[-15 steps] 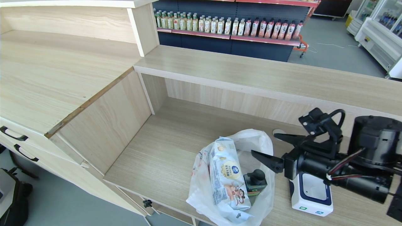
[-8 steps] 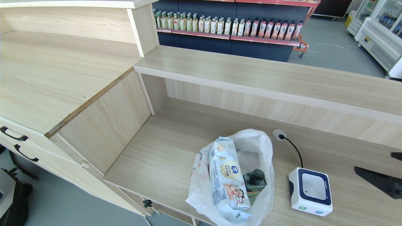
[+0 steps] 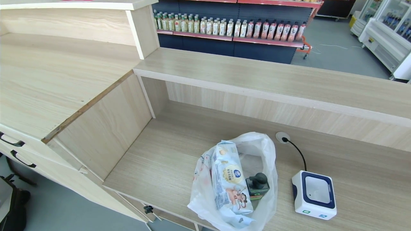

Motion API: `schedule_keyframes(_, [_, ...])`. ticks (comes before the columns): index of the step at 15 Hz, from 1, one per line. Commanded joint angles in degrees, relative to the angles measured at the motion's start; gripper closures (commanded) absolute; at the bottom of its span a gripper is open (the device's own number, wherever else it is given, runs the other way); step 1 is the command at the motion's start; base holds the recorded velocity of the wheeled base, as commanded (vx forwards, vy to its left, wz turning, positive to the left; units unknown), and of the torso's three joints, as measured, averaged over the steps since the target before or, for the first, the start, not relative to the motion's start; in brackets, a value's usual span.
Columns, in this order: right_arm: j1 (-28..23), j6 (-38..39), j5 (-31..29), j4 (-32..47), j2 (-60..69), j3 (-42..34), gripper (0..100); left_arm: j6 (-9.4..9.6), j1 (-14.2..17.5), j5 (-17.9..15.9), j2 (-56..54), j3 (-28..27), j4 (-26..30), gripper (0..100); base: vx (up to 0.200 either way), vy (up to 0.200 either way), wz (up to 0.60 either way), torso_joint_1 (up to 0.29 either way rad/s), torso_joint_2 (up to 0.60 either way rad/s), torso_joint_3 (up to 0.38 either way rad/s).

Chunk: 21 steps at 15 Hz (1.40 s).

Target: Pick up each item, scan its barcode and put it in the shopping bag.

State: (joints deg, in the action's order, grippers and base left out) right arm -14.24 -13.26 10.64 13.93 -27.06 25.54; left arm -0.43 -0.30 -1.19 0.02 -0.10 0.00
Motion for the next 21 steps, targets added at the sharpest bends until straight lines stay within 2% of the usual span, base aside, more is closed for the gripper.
schedule_keyframes(1, [-0.2,-0.6,0.0,-0.1,2.1,-0.3,0,-0.01,0.0,0.0,0.0,0.0,0.0,0,0.0,0.0,-0.6,-0.002,0.0,0.002])
schedule_keyframes(6, [-0.2,-0.8,-0.2,-0.4,5.4,-4.3,0,-0.01,0.0,0.0,0.0,0.0,0.0,0,0.0,0.0,-0.48,0.006,0.0,0.003])
schedule_keyframes(8, [-0.2,-0.4,-0.1,-1.8,11.1,-12.6,0,-0.01,0.0,0.0,0.0,0.0,0.0,0,0.0,0.0,0.0,0.0,0.0,0.0])
schedule_keyframes(10, [-0.2,2.5,0.0,-5.8,20.0,-20.4,0,-0.01,0.0,0.0,0.0,0.0,0.0,0,0.0,0.0,0.0,0.0,0.0,0.0])
schedule_keyframes(11, [-0.2,6.8,0.2,-9.4,21.6,-22.6,0,-0.01,0.0,0.0,0.0,0.0,0.0,0,0.0,0.0,0.0,0.0,0.0,0.0])
schedule_keyframes(13, [-0.2,12.0,-1.6,-14.5,21.5,-24.6,0,-0.01,0.0,0.0,0.0,0.0,0.0,0,0.0,0.0,0.0,0.0,0.0,0.0])
schedule_keyframes(14, [0.5,12.3,-4.6,-16.3,21.4,-25.4,0,-0.01,0.0,0.0,0.0,0.0,0.0,0,0.0,0.0,0.0,0.0,0.0,0.0])
schedule_keyframes(16, [8.5,12.3,-15.5,-18.4,21.4,-25.5,0,-0.01,0.0,0.0,0.0,0.0,0.0,0,0.0,0.0,0.0,0.0,0.0,0.0])
schedule_keyframes(19, [11.8,12.0,-17.6,-19.8,21.4,-25.5,0,-0.01,0.0,0.0,0.0,0.0,0.0,0,0.0,0.0,0.0,0.0,0.0,0.0])
schedule_keyframes(20, [14.4,10.5,-16.2,-18.2,27.1,-25.5,0,-0.01,0.0,0.0,0.0,0.0,0.0,0,0.0,0.0,0.0,0.0,0.0,0.0])
schedule_keyframes(21, [14.2,10.1,-14.9,-18.7,26.8,-25.5,0,-0.01,0.0,0.0,0.0,0.0,0.0,0,0.0,0.0,0.0,0.0,0.0,0.0])
